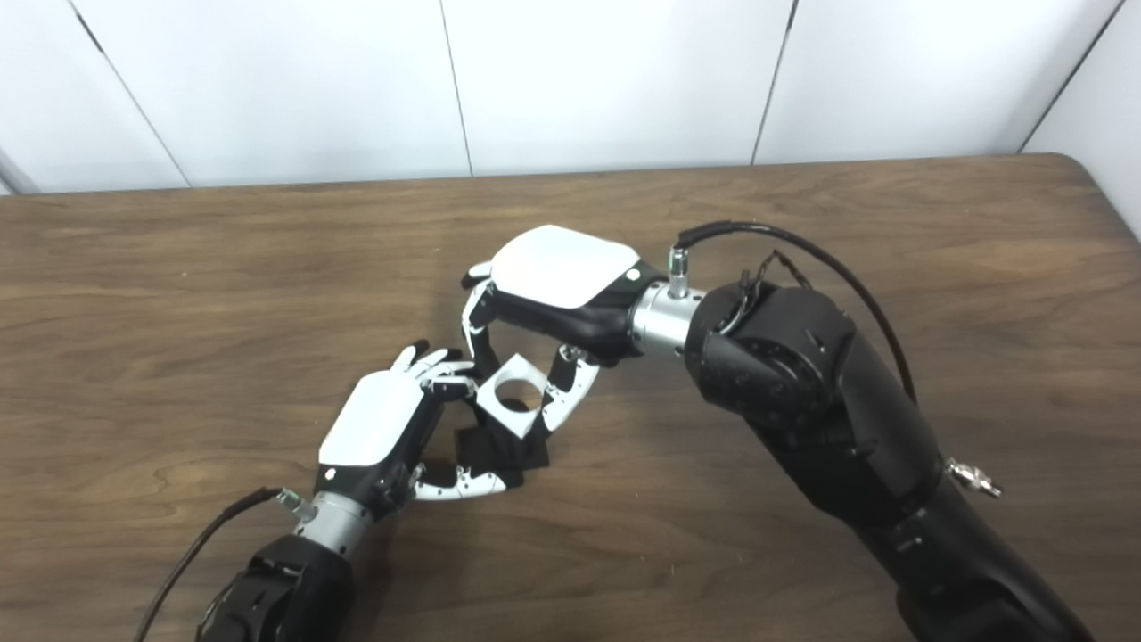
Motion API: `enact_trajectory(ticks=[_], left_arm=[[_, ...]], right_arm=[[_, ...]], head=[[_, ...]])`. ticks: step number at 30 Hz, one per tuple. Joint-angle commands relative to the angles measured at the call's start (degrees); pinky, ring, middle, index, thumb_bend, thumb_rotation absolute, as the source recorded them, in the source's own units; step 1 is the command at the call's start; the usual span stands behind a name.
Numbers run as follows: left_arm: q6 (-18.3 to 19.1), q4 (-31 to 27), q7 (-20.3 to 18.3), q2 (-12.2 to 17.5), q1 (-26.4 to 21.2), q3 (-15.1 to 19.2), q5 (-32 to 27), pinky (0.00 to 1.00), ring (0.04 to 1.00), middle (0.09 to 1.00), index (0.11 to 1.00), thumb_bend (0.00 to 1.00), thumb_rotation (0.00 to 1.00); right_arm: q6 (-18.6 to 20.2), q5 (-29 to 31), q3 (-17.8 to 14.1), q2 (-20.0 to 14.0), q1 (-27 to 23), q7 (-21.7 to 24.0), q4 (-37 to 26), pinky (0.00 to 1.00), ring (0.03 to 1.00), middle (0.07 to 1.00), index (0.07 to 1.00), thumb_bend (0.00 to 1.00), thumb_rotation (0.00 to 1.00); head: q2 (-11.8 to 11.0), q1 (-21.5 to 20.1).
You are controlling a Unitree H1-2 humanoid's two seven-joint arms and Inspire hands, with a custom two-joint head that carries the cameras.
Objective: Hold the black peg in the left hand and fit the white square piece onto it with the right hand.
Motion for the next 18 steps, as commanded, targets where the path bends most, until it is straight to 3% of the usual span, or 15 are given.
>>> enact_trajectory(ticks=[1, 18], left_arm=[[0.68, 0.80, -2.27, 0.20, 0.83, -1.26, 1.22, 1.00, 0.903, 0.798, 0.487, 0.52, 0.05], [0.93, 0.78, -2.28, 0.32, 0.75, -1.22, 1.14, 1.00, 0.905, 0.802, 0.487, 0.52, 0.05]], right_arm=[[-0.89, -0.10, -1.19, 0.52, -2.68, -2.29, -0.18, 0.83, 0.895, 0.741, 0.483, 0.52, 0.13], [-0.46, -0.44, -0.66, 1.27, -2.01, -1.42, 0.50, 0.84, 0.904, 0.748, 0.483, 0.52, 0.13]], head=[[0.02, 0.04], [0.20, 0.01]])
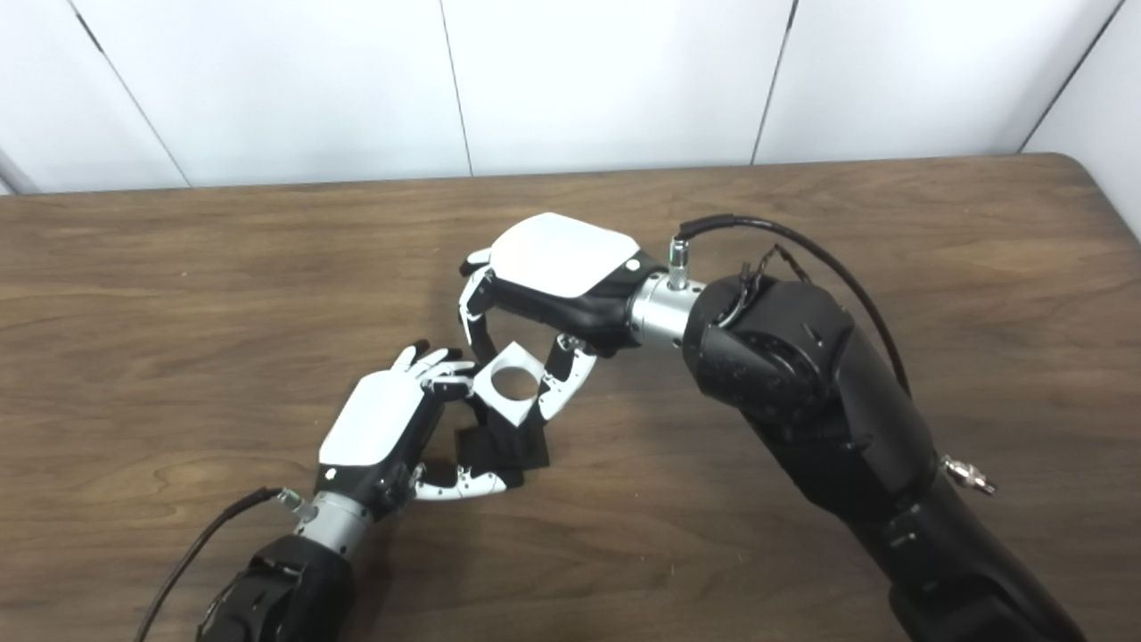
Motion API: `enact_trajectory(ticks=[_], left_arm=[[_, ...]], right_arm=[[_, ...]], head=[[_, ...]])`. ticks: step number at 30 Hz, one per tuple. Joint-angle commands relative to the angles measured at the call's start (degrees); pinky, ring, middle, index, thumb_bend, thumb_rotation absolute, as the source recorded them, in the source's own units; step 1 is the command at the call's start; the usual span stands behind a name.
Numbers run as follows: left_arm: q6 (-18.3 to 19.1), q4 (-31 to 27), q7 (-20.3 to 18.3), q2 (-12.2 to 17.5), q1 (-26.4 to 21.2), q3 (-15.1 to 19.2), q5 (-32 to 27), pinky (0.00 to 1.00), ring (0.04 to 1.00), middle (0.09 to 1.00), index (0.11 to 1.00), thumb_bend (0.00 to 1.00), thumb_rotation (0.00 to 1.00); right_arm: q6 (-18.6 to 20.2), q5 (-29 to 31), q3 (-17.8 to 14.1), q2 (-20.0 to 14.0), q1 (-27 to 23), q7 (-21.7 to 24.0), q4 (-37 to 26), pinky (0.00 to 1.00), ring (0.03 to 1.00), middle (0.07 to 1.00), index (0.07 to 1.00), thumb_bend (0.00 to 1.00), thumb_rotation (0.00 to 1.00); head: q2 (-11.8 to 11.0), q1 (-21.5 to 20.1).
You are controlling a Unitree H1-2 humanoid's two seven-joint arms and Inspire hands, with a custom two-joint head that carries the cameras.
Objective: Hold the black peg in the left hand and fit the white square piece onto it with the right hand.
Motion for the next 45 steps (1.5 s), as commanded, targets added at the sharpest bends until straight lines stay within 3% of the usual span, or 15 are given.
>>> enact_trajectory(ticks=[1, 15, 45], left_arm=[[0.47, 0.81, -2.09, 0.30, 0.77, -1.16, 1.04, 1.00, 0.906, 0.803, 0.487, 0.52, 0.05], [0.77, 0.67, -2.24, 0.17, 0.72, -1.05, 0.80, 1.00, 0.905, 0.804, 0.487, 0.52, 0.05], [1.08, 0.20, -2.68, 0.65, 0.50, -1.01, 0.79, 1.00, 0.909, 0.805, 0.487, 0.52, 0.05]], right_arm=[[-0.51, -0.30, -0.15, 0.39, -1.73, -1.00, -0.07, 0.84, 0.906, 0.747, 0.483, 0.52, 0.13], [-1.17, -1.56, 2.32, 0.57, -0.54, -0.77, 0.97, 0.84, 0.901, 0.741, 0.484, 0.52, 0.13], [-1.51, -2.68, 2.37, 1.58, -0.12, -1.69, 3.10, 0.84, 0.901, 0.756, 0.485, 0.52, 0.13]], head=[[0.02, 0.01], [0.20, -0.26], [0.46, 0.49]])
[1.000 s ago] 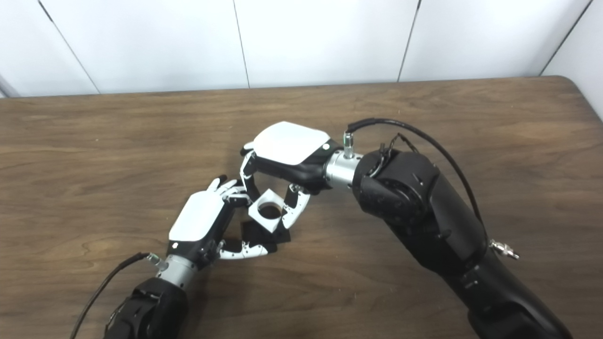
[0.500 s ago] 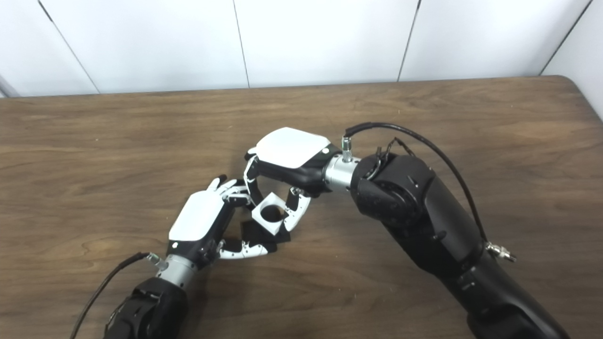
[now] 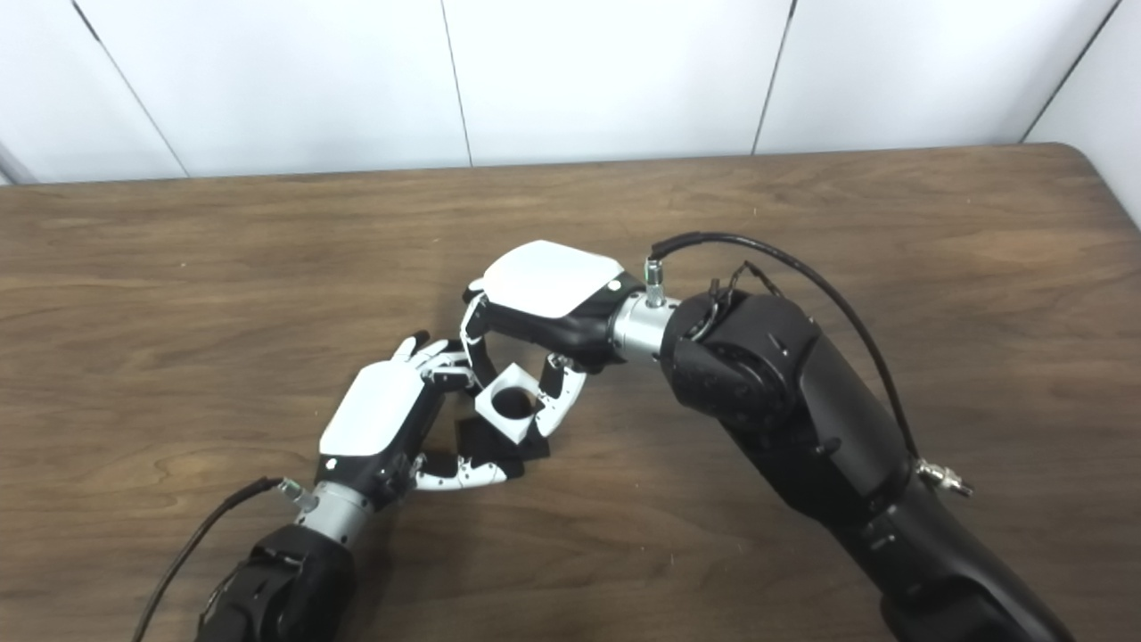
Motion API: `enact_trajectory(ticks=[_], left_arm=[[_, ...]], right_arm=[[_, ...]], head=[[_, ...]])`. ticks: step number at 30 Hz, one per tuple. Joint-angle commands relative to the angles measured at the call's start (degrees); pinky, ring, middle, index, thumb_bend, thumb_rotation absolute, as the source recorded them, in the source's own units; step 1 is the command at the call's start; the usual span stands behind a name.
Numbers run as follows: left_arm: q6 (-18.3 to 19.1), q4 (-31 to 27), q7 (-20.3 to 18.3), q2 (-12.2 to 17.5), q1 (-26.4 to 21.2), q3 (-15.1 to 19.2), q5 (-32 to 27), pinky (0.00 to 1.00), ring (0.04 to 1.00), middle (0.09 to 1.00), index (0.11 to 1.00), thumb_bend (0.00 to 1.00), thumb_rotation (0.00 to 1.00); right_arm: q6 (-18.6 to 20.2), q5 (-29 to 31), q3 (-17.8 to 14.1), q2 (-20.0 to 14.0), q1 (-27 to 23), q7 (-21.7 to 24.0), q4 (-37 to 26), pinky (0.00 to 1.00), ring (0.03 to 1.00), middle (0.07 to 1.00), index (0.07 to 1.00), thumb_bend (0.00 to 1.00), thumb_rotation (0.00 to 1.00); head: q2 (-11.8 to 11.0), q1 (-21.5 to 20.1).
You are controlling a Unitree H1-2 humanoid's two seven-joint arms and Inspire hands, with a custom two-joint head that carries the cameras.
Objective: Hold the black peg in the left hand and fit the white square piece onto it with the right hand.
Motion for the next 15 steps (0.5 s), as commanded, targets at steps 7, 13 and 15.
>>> enact_trajectory(ticks=[7, 13, 15], left_arm=[[-0.14, 0.56, -2.22, 0.89, 0.44, -0.92, 0.64, 1.00, 0.906, 0.803, 0.487, 0.52, 0.05], [0.08, 0.36, -2.33, 0.64, 0.30, -1.11, 0.97, 1.00, 0.907, 0.801, 0.487, 0.52, 0.05], [0.20, 0.25, -2.41, 0.55, 0.21, -1.11, 1.02, 1.00, 0.904, 0.800, 0.487, 0.52, 0.05]], right_arm=[[-2.29, -0.56, -0.10, 0.63, -1.30, -2.91, 0.86, 0.83, 0.897, 0.751, 0.485, 0.52, 0.13], [-2.62, -0.48, -0.29, 0.41, -1.12, -2.96, 1.59, 0.84, 0.900, 0.754, 0.485, 0.52, 0.13], [-2.68, -0.41, -0.39, 0.33, -1.02, -3.01, 1.75, 0.84, 0.901, 0.755, 0.485, 0.52, 0.13]], head=[[0.01, -0.11], [0.05, 0.37], [0.09, 0.35]])
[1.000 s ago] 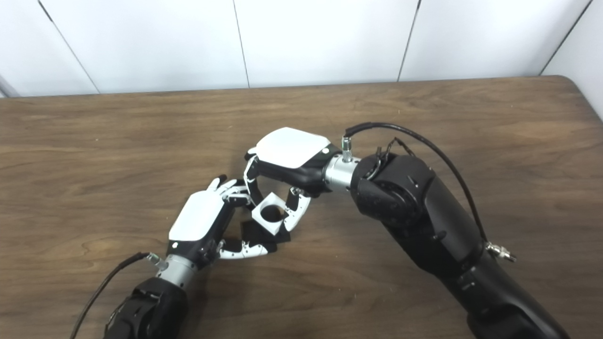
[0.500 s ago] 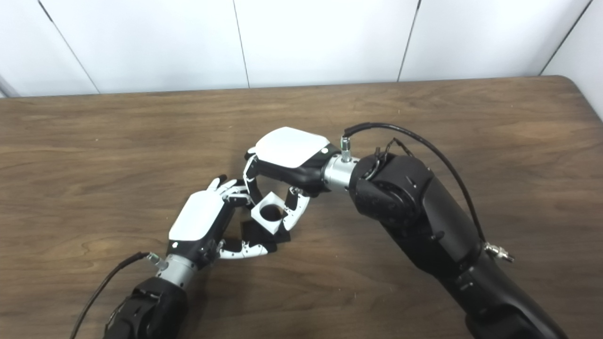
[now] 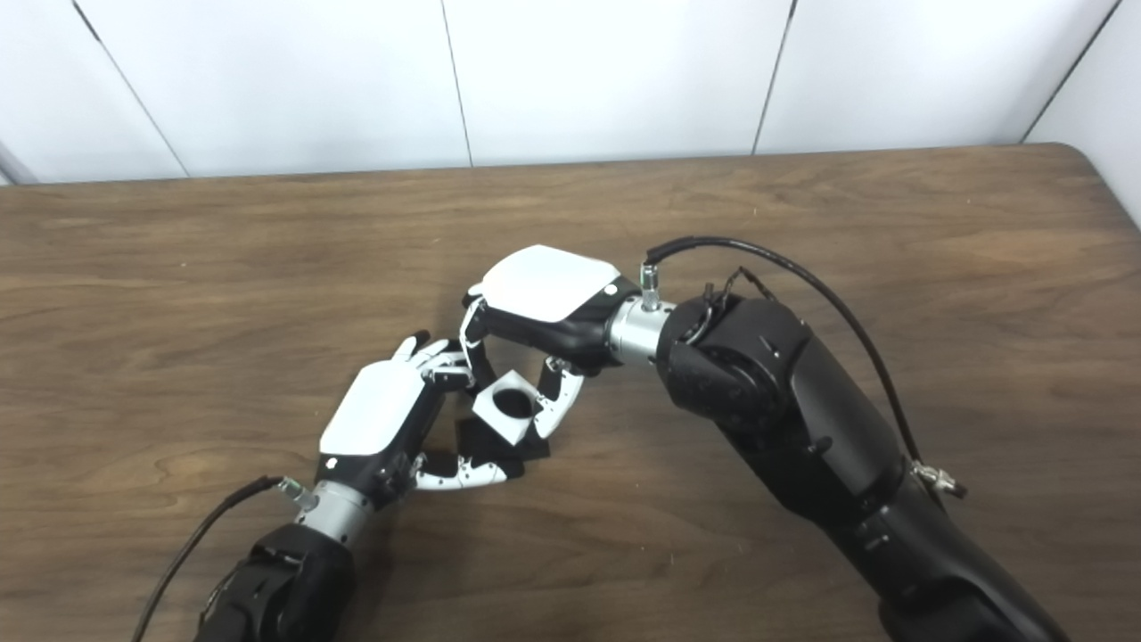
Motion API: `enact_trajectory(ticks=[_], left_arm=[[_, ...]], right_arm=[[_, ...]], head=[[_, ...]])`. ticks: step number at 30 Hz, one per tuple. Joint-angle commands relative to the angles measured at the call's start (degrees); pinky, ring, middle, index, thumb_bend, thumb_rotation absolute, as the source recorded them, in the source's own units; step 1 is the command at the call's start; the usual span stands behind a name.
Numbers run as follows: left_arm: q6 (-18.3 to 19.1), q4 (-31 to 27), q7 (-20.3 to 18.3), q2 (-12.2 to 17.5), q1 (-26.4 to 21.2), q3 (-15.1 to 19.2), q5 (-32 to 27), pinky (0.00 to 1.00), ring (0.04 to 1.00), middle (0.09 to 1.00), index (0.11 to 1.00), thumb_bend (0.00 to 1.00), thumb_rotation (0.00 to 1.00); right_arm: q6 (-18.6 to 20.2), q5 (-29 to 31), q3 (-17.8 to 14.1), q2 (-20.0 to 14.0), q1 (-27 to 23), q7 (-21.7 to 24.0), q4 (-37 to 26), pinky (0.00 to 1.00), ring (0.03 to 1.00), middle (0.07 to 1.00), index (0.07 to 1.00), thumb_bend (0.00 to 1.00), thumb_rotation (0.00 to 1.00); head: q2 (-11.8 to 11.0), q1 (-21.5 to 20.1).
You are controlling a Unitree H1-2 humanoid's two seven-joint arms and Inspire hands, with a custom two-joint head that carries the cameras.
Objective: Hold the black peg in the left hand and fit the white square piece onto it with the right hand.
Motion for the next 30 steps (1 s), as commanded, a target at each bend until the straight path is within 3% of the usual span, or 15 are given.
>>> enact_trajectory(ticks=[1, 23, 24, 25, 27, 30], left_arm=[[0.36, 0.17, -2.42, 0.42, 0.28, -1.05, 1.04, 1.00, 0.904, 0.800, 0.487, 0.52, 0.05], [1.03, -0.43, -3.06, 0.41, 0.41, -1.21, 1.20, 1.00, 0.906, 0.802, 0.487, 0.52, 0.05], [1.04, -0.47, -3.06, 0.39, 0.41, -1.21, 1.18, 1.00, 0.905, 0.802, 0.487, 0.52, 0.05], [1.03, -0.48, -3.04, 0.37, 0.41, -1.21, 1.17, 1.00, 0.903, 0.801, 0.487, 0.52, 0.05], [0.82, -0.34, -2.75, 0.40, 0.45, -1.27, 1.26, 1.00, 0.902, 0.800, 0.487, 0.52, 0.05], [0.61, -0.31, -2.47, 0.48, 0.53, -1.28, 1.36, 1.00, 0.900, 0.796, 0.487, 0.52, 0.05]], right_arm=[[-0.69, -0.26, -0.66, 0.06, -1.39, -1.52, -0.28, 0.85, 0.900, 0.754, 0.485, 0.52, 0.13], [-0.50, -1.07, -0.63, 0.68, -0.87, -2.07, 0.49, 0.86, 0.898, 0.761, 0.490, 0.53, 0.15], [-0.42, -1.10, -0.71, 0.69, -0.84, -2.05, 0.46, 0.85, 0.896, 0.761, 0.540, 0.77, 0.21], [-0.35, -1.12, -0.77, 0.71, -0.81, -2.04, 0.43, 0.85, 0.895, 0.764, 0.562, 0.86, 0.25], [-0.43, -0.96, -0.97, 0.64, -0.75, -2.14, 0.38, 0.85, 0.895, 0.770, 0.586, 0.96, 0.29], [-0.56, -0.92, -1.23, 0.53, -0.59, -2.35, 0.12, 0.84, 0.893, 0.781, 0.599, 1.00, 0.33]], head=[[0.09, 0.09], [0.48, -0.02], [0.48, -0.02], [0.48, -0.02], [0.48, -0.02], [0.66, -0.33]])
